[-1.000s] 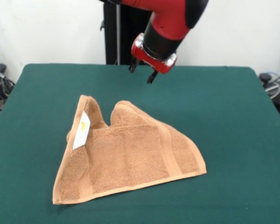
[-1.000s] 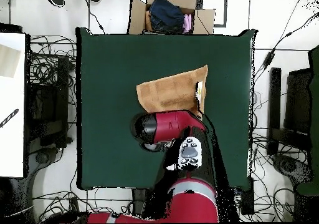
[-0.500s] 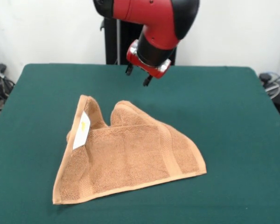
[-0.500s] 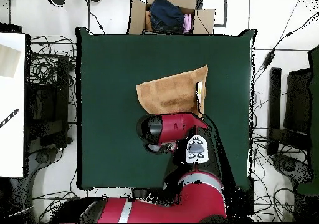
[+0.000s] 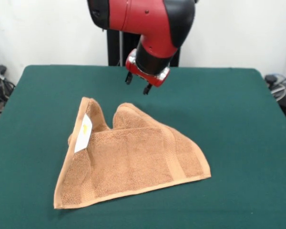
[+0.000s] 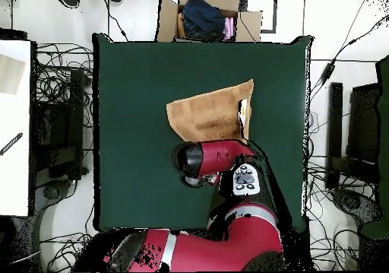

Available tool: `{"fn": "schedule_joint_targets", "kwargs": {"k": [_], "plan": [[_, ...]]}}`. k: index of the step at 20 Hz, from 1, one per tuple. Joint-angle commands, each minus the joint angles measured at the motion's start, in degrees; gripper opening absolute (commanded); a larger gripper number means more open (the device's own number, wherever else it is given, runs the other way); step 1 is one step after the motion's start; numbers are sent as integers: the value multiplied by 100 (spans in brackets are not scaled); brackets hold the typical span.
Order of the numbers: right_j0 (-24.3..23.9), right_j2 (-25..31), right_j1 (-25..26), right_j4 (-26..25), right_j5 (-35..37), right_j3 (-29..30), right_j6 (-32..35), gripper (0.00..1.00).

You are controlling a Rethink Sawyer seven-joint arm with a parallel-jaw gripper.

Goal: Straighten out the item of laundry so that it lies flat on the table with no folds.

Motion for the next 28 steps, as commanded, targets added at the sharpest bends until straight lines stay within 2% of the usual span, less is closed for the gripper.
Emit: {"fn": "schedule_joint_targets", "kwargs": {"k": [1,10,19,28], "plan": [[2,400,259,-391,-653,-6,-195,100],[111,244,410,-527,-1091,92,173,100],[414,-220,344,-870,-1749,174,574,100],[642,-717,280,-1104,-1985,57,518,100]]}}
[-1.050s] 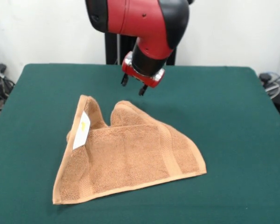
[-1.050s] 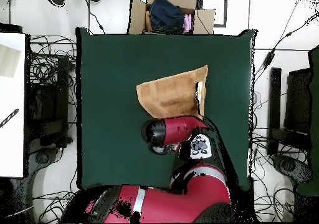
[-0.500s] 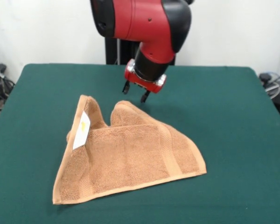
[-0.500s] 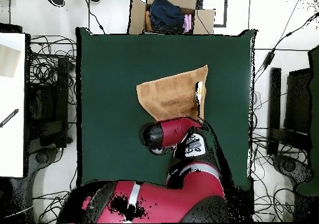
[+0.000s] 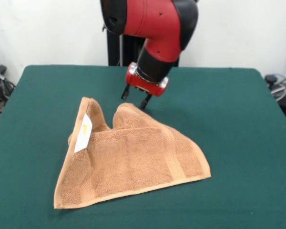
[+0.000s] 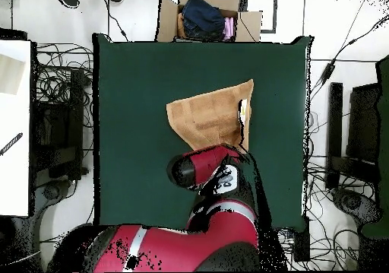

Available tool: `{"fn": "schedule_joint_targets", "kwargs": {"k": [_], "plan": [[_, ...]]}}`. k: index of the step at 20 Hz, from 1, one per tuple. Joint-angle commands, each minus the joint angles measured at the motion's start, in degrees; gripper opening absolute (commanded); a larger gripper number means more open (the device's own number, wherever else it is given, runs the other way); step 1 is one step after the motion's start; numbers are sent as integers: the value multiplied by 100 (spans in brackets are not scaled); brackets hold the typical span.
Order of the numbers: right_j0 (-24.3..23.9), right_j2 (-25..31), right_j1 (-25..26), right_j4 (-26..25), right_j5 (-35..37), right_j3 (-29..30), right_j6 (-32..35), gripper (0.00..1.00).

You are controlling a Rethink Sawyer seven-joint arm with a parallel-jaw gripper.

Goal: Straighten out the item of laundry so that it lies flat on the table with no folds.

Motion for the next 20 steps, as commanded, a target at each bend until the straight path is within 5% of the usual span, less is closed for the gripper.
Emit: {"fn": "schedule_joint_targets", "kwargs": {"k": [1,13,20], "plan": [[154,-344,36,-374,-463,15,506,100],[563,-945,317,-919,-783,-425,612,100],[414,-804,318,-748,-689,-360,435,100]]}}
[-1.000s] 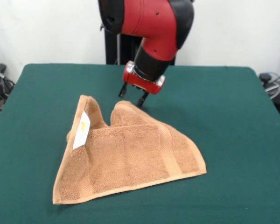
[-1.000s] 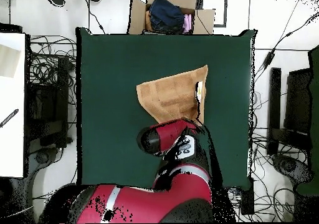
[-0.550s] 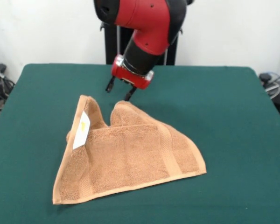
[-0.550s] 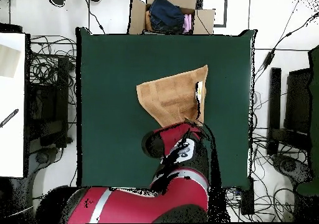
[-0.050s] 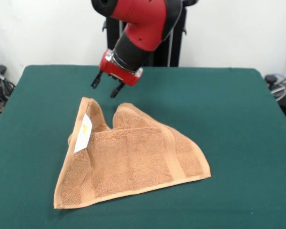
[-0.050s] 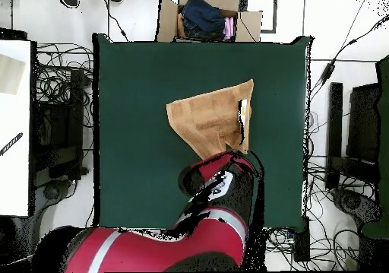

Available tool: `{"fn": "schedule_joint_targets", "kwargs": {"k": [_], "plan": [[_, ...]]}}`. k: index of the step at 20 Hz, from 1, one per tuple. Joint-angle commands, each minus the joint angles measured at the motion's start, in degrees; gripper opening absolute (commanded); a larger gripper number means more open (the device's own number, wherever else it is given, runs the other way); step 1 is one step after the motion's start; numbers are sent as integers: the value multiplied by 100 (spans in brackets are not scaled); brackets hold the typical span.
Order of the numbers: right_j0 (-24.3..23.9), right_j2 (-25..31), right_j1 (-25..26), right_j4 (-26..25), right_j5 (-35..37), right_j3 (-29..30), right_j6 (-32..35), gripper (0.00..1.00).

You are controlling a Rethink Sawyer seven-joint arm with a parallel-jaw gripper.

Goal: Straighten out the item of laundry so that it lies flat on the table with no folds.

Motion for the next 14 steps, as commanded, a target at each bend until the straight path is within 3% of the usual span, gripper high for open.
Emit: {"fn": "schedule_joint_targets", "kwargs": {"k": [1,14], "plan": [[-139,332,99,51,-260,-152,363,100],[-983,1097,308,654,-75,176,229,100]]}}
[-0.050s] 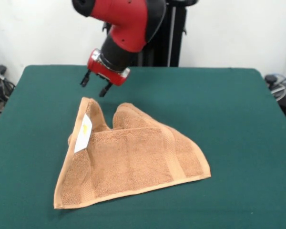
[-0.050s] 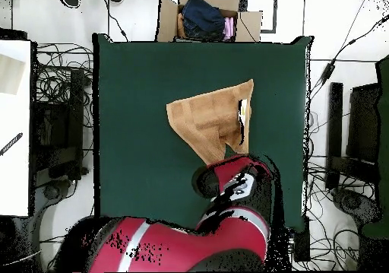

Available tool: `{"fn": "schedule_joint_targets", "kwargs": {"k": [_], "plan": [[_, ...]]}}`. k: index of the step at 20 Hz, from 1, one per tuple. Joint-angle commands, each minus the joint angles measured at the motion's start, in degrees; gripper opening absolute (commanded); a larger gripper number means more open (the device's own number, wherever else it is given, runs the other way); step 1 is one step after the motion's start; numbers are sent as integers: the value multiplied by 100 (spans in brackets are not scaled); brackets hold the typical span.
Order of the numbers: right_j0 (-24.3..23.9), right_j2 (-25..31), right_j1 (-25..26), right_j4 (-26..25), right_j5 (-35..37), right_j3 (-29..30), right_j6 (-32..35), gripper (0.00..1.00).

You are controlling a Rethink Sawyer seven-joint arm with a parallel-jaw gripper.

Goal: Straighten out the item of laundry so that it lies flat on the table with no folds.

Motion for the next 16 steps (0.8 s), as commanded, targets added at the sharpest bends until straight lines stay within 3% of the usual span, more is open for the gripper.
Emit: {"fn": "schedule_joint_targets", "kwargs": {"k": [1,16], "plan": [[-435,1075,218,504,-48,213,221,100],[-1181,1824,90,725,141,471,-180,100]]}}
